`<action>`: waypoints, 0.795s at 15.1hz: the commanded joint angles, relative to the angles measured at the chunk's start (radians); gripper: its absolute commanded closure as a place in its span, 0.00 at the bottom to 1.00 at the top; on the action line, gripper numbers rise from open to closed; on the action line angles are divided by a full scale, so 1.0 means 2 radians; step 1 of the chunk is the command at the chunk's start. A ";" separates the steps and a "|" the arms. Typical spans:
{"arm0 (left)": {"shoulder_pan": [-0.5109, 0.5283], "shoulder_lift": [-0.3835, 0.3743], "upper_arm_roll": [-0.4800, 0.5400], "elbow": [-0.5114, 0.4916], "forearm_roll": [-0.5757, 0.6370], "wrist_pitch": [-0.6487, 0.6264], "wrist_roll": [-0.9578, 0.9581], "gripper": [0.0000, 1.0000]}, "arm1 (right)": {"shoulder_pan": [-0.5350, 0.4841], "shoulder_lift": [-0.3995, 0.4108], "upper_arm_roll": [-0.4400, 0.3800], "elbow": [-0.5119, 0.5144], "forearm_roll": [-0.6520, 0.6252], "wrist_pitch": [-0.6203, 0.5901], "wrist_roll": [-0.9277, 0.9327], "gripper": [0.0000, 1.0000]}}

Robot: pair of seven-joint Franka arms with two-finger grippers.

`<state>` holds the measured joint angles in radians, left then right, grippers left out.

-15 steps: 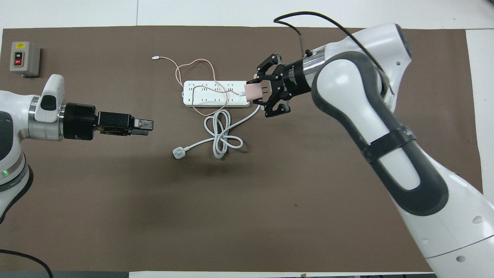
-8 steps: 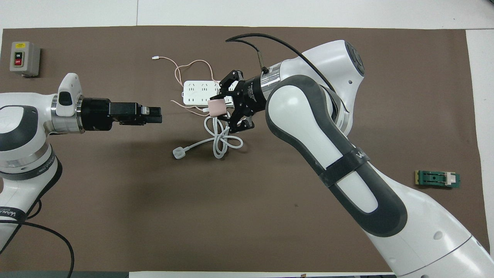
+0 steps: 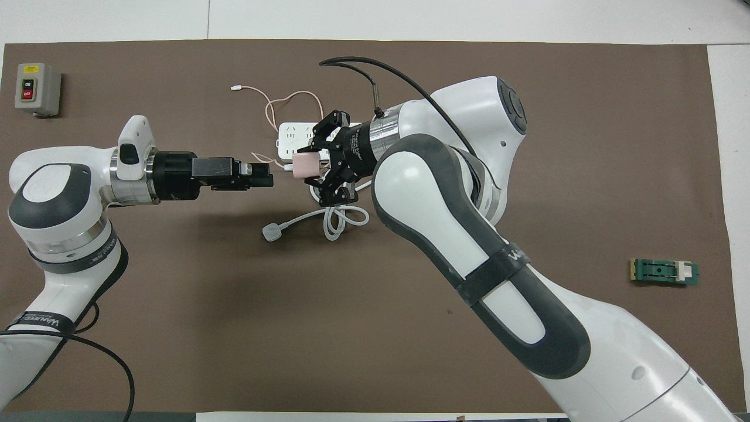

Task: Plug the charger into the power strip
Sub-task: 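Carry the charger toward the left gripper above the power strip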

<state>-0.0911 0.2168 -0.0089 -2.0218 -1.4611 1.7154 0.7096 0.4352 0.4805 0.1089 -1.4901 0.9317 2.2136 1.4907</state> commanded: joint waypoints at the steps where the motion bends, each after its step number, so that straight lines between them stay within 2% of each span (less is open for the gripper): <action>1: -0.020 0.000 0.005 -0.008 -0.017 0.013 0.015 0.00 | 0.003 0.006 -0.002 0.010 0.012 0.010 0.007 1.00; 4: -0.027 -0.001 0.005 -0.011 -0.019 0.017 0.022 0.00 | 0.003 0.006 -0.002 0.010 0.012 0.010 0.007 1.00; 12: -0.036 0.016 0.006 -0.005 -0.070 0.031 0.036 0.00 | 0.002 0.006 -0.002 0.010 0.009 0.008 0.007 1.00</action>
<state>-0.1505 0.2324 -0.0087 -2.0276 -1.5615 1.7601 0.7509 0.4381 0.4814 0.1055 -1.4898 0.9321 2.2230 1.4921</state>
